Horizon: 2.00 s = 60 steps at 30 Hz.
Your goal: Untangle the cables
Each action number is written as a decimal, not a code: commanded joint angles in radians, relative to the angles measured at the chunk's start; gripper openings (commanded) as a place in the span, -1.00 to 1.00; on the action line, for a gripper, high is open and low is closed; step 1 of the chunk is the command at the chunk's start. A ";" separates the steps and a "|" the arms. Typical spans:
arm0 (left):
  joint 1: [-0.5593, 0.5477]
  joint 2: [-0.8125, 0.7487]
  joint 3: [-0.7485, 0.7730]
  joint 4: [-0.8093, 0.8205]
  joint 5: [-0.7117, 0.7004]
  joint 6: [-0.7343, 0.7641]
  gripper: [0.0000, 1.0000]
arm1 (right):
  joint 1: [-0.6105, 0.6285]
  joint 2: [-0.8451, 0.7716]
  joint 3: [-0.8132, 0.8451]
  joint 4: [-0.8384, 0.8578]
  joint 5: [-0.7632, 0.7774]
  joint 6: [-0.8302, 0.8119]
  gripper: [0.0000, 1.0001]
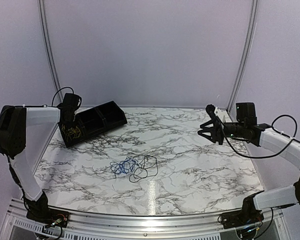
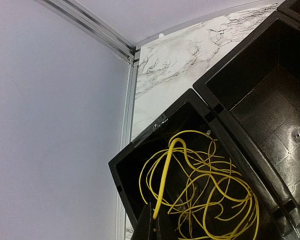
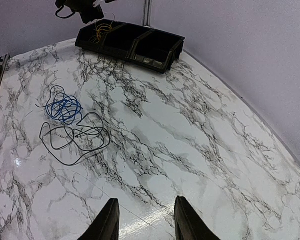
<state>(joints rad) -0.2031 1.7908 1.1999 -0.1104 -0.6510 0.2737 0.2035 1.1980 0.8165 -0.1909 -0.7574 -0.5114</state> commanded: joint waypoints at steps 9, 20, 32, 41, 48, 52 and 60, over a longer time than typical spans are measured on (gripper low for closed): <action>0.054 0.094 -0.002 0.009 0.185 -0.118 -1.00 | -0.013 -0.006 0.005 0.005 0.001 -0.026 -0.24; 0.059 0.077 0.009 -0.028 0.169 -0.154 -1.00 | -0.013 -0.008 0.007 -0.001 0.001 -0.034 -0.24; 0.059 -0.040 0.023 -0.090 0.153 -0.178 -0.31 | -0.013 -0.011 0.010 -0.004 0.007 -0.040 -0.24; 0.055 -0.145 0.025 -0.131 0.206 -0.216 -0.07 | -0.014 -0.007 0.007 -0.004 0.008 -0.041 -0.24; -0.090 -0.399 -0.057 -0.051 0.498 -0.247 -0.04 | -0.013 0.008 0.006 -0.007 -0.005 -0.045 -0.24; -0.290 -0.493 -0.110 0.065 0.601 -0.206 -0.05 | -0.013 0.016 0.002 0.009 -0.026 -0.025 -0.24; -0.423 -0.452 -0.124 0.268 0.738 -0.303 0.16 | 0.123 0.115 0.094 0.016 0.047 0.044 -0.24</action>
<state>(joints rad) -0.6338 1.2846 1.0904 0.0273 0.0296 0.0505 0.2424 1.2449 0.8234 -0.1658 -0.7547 -0.4911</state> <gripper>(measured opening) 0.579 0.381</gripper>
